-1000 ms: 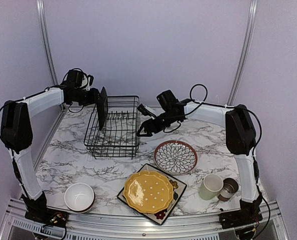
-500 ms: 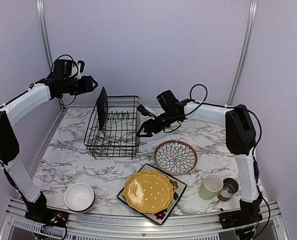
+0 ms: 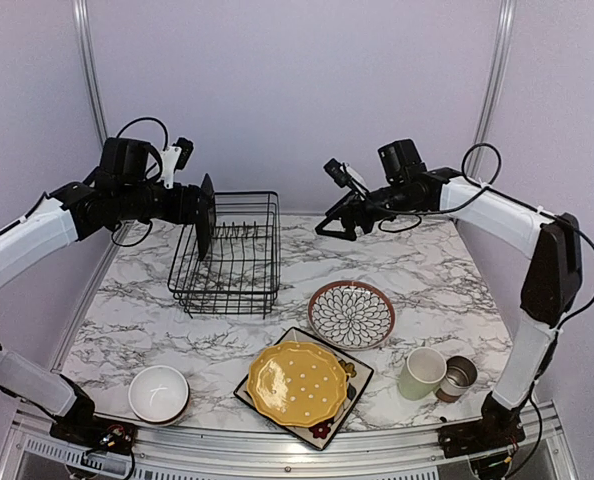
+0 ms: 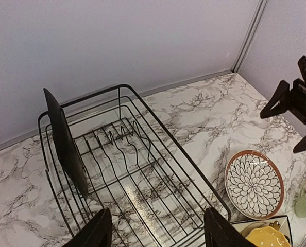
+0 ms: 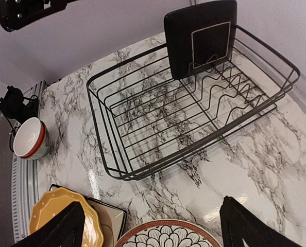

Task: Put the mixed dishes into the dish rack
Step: Grab the plate from the center of the board.

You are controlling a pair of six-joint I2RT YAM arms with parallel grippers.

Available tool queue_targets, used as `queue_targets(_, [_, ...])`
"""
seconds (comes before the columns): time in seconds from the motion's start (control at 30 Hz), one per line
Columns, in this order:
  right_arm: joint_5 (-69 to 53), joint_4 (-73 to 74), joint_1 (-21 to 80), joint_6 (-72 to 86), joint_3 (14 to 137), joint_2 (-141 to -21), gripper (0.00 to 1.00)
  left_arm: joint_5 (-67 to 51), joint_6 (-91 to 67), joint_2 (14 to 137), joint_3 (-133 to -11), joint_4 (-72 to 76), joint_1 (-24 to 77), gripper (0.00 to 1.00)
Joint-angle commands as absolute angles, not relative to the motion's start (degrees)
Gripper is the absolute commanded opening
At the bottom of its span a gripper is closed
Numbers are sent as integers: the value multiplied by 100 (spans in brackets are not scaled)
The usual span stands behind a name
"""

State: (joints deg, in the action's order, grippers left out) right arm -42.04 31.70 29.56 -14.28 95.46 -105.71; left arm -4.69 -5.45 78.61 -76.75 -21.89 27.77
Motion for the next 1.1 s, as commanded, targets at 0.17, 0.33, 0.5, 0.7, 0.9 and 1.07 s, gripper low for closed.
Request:
queue_targets(0.17, [-3983, 3994, 2364, -2215, 8909, -10008, 86, -297, -153, 7634, -6895, -2295, 3759, 60])
queue_targets(0.33, [-4287, 4326, 1514, -2086, 8566, -10046, 83, -61, -53, 7930, -6684, -2275, 4181, 58])
queue_targets(0.5, [-3204, 4442, 1191, -2368, 8160, -10079, 79, -135, -35, 8385, -6842, -2201, 4616, 57])
queue_targets(0.7, [-2863, 4417, 1192, -2705, 7602, -10143, 73, -121, 383, 9089, -7507, -2463, 5138, 56])
queue_targets(0.9, [-3393, 4472, 1204, -2950, 7396, -9991, 66, -44, 650, 9749, -7925, -3264, 5804, 55])
queue_targets(1.07, [-3430, 4250, 1424, -3020, 7070, -9902, 64, -181, 510, 9847, -7590, -3414, 6176, 53])
